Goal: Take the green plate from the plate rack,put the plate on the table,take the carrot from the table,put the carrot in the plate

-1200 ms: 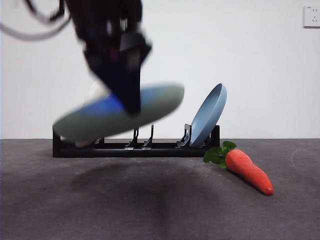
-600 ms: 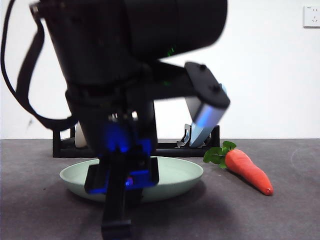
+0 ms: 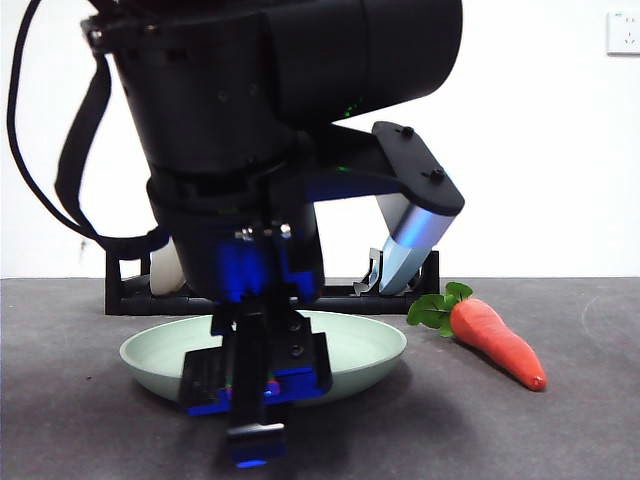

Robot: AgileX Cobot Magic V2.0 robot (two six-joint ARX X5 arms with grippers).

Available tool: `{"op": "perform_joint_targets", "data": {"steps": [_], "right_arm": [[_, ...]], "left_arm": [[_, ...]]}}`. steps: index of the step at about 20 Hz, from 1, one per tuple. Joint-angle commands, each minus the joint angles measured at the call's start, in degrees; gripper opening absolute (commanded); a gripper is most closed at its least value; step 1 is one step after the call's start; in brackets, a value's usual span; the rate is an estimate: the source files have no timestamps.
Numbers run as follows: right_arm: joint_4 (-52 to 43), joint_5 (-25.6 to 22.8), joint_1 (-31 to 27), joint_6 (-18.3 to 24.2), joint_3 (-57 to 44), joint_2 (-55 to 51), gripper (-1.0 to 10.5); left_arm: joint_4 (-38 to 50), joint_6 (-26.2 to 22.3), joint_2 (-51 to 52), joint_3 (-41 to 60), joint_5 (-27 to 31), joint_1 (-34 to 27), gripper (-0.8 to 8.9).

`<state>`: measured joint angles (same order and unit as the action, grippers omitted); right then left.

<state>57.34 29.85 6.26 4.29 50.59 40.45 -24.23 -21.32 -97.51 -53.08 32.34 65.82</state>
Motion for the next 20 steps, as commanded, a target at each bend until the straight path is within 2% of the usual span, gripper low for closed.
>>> {"op": "perform_joint_targets", "data": {"steps": [1,3,7,11,17,20], "right_arm": [[-1.11,-0.15,-0.09,-0.42,0.20,1.22,5.7],[-3.45,-0.13,-0.09,-1.25,0.20,3.54,5.7],[-9.84,-0.15,-0.09,-1.92,0.20,11.17,5.7],[-16.57,-0.48,1.75,-2.12,0.20,20.46,5.7],[-29.57,-12.50,9.64,-3.41,0.20,35.60,5.6],[-36.37,-18.95,12.74,-4.87,0.20,42.10,5.6]], "left_arm": [[-3.74,4.72,2.99,-2.47,0.35,0.33,2.30],[-6.08,9.40,7.61,-5.42,-0.28,0.35,2.30],[-7.10,19.15,19.80,-10.43,-6.71,0.39,2.30],[-9.20,21.88,30.88,-11.91,-8.83,0.24,2.30],[-12.61,30.73,47.43,-11.91,-8.92,0.33,2.30],[-14.60,32.46,53.37,-11.91,-10.38,0.61,2.30]]}}
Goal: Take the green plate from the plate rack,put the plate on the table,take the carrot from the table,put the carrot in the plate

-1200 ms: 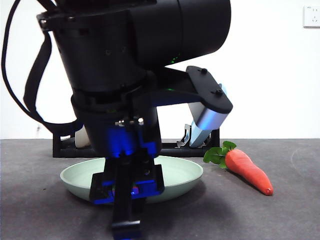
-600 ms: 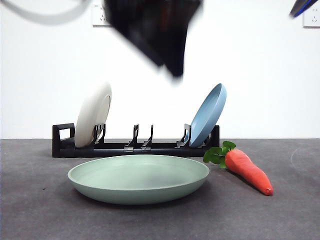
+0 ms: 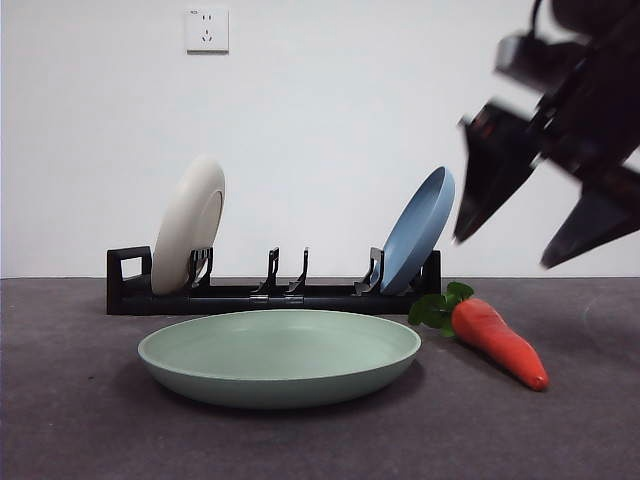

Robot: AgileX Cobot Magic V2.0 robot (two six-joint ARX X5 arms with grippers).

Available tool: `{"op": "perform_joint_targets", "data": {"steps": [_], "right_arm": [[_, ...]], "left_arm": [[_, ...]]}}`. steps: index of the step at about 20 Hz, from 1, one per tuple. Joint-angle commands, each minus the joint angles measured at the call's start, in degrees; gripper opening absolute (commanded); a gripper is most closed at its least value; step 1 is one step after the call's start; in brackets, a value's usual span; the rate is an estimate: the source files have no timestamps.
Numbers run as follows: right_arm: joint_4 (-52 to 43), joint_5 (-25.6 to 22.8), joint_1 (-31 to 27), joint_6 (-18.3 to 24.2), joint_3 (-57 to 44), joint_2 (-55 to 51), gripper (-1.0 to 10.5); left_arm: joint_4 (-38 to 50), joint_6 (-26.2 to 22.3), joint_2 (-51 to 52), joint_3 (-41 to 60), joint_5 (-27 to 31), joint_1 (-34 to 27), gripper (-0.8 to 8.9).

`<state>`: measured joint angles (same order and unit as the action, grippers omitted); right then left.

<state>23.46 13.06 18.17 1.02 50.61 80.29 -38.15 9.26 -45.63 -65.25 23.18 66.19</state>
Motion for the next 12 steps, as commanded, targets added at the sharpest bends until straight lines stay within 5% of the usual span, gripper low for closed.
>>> {"op": "perform_joint_targets", "data": {"steps": [1,6,12], "right_arm": [[-4.66,-3.37,1.22,-1.79,0.17,4.20,5.6],[-11.56,-6.21,1.79,-4.20,0.17,12.63,5.4],[-13.18,-6.16,1.79,-5.53,0.17,17.70,3.0]], "left_arm": [[-1.33,2.67,2.97,0.26,-1.75,0.26,2.30],[-3.41,4.57,6.25,0.26,-4.24,0.33,2.29],[-5.25,4.57,6.23,0.26,-4.11,0.31,2.29]]}}
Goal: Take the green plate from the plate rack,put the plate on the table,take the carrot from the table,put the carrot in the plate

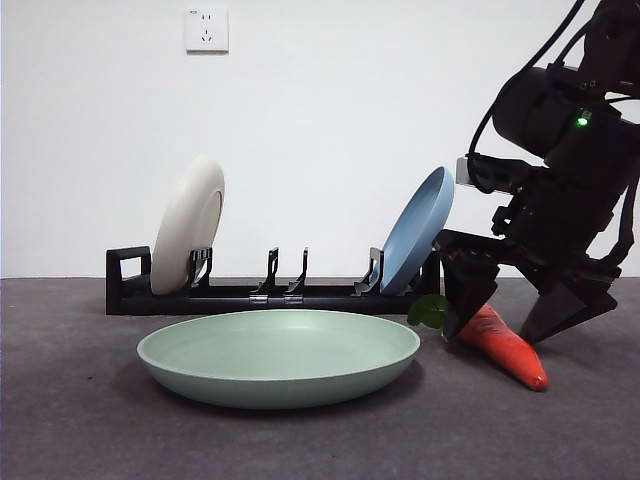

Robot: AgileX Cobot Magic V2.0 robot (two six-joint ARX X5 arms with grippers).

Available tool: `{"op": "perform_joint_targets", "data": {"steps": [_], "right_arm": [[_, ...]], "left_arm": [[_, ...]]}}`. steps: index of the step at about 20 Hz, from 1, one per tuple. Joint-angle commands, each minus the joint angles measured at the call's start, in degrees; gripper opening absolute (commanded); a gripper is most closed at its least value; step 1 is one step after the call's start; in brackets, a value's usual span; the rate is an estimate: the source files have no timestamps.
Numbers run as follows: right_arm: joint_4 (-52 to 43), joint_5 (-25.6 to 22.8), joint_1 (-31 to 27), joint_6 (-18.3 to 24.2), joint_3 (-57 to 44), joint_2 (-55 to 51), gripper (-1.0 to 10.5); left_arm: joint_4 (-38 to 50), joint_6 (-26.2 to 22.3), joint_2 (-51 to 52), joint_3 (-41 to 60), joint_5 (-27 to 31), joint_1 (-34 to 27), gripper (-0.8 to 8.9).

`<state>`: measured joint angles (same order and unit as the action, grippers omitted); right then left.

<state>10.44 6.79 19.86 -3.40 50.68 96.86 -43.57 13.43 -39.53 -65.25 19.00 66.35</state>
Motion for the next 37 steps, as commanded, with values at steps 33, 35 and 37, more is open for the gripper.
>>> {"op": "perform_joint_targets", "data": {"steps": [33,35,37], "right_arm": [[-19.26,-3.78,23.80,-10.12,0.11,6.56,1.1],[-19.21,-3.76,23.82,-10.27,0.11,6.56,3.6],[-18.93,-3.72,23.82,-10.32,0.11,6.56,4.8]], "left_arm": [[-6.34,0.39,-0.09,0.26,0.22,0.15,2.29],[-6.67,0.39,-0.09,0.26,0.22,0.15,2.29],[-6.91,0.39,-0.09,0.26,0.22,0.15,2.29]]}}
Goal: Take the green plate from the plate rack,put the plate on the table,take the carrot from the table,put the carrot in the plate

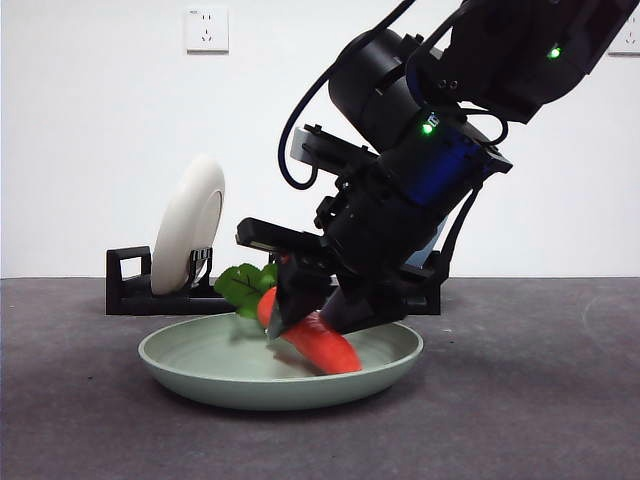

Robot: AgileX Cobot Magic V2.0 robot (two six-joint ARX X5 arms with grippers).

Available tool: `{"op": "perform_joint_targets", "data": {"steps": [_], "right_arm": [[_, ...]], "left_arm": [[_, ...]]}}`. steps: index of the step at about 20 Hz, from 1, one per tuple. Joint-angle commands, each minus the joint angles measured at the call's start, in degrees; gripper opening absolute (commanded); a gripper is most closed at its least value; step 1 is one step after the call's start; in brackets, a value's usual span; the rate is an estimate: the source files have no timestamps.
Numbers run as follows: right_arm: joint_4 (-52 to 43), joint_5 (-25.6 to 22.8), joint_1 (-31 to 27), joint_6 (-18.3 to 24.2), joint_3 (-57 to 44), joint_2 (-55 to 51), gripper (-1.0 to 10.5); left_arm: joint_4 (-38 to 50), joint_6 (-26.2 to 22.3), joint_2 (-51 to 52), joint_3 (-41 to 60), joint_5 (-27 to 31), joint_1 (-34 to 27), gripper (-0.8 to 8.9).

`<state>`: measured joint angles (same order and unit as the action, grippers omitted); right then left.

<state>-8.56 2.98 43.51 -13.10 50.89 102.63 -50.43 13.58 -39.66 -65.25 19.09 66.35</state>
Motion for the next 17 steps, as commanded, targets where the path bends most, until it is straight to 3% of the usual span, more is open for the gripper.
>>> {"op": "perform_joint_targets", "data": {"steps": [1,5,9,17], "right_arm": [[0.07,0.15,0.17,-0.66,-0.11,0.76,4.8],[0.55,0.11,0.17,-1.22,-0.07,-0.94,4.8],[6.23,0.04,0.46,-1.44,-0.07,-11.50,4.8],[38.71,0.13,0.46,0.02,-0.07,-43.98,4.7]], "left_arm": [[-0.22,0.24,0.04,0.26,0.15,0.15,2.29],[-0.61,0.24,0.04,0.26,0.17,0.15,2.29],[-0.70,0.22,0.04,0.26,0.26,0.15,2.29],[-0.70,0.20,0.04,0.26,0.24,0.15,2.20]]}}
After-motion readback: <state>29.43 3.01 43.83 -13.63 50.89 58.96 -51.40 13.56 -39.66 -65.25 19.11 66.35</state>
